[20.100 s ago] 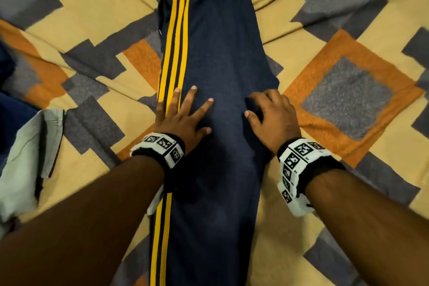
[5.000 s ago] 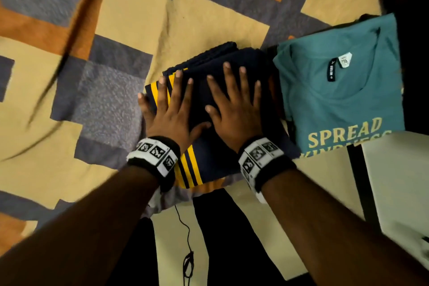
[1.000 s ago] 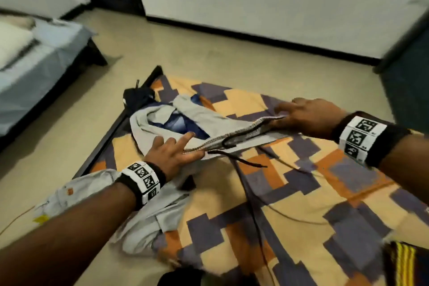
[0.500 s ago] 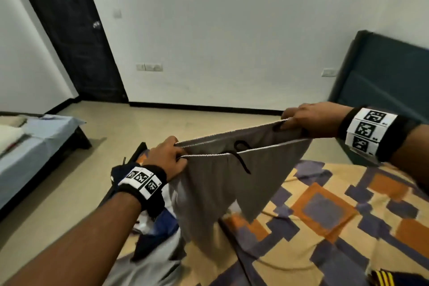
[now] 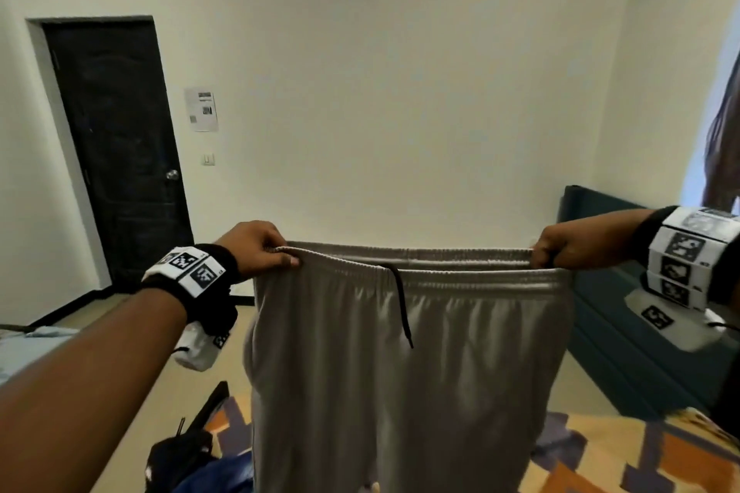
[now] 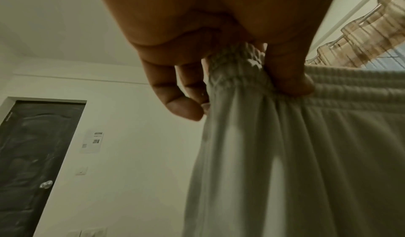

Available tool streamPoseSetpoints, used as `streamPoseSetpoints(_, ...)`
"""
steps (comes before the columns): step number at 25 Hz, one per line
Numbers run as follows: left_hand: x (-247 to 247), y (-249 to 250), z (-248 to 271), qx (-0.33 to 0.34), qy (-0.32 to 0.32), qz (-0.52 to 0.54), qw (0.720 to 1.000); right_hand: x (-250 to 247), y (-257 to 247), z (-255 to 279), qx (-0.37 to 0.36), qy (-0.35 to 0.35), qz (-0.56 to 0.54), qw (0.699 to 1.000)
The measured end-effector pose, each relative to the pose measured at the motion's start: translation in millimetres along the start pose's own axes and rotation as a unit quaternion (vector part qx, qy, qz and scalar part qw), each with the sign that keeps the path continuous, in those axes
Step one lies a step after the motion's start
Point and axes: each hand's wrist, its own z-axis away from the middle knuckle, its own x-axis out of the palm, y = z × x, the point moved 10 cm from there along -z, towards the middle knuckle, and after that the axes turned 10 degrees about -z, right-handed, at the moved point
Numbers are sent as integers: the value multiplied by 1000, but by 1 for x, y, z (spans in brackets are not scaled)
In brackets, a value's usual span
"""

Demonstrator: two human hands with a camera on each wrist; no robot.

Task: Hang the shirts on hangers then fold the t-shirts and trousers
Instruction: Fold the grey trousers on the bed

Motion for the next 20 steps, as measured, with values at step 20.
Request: streamPoseSetpoints(20,212,55,-1,-163,-195,-135,958,37,187,-27,113,58,223,967)
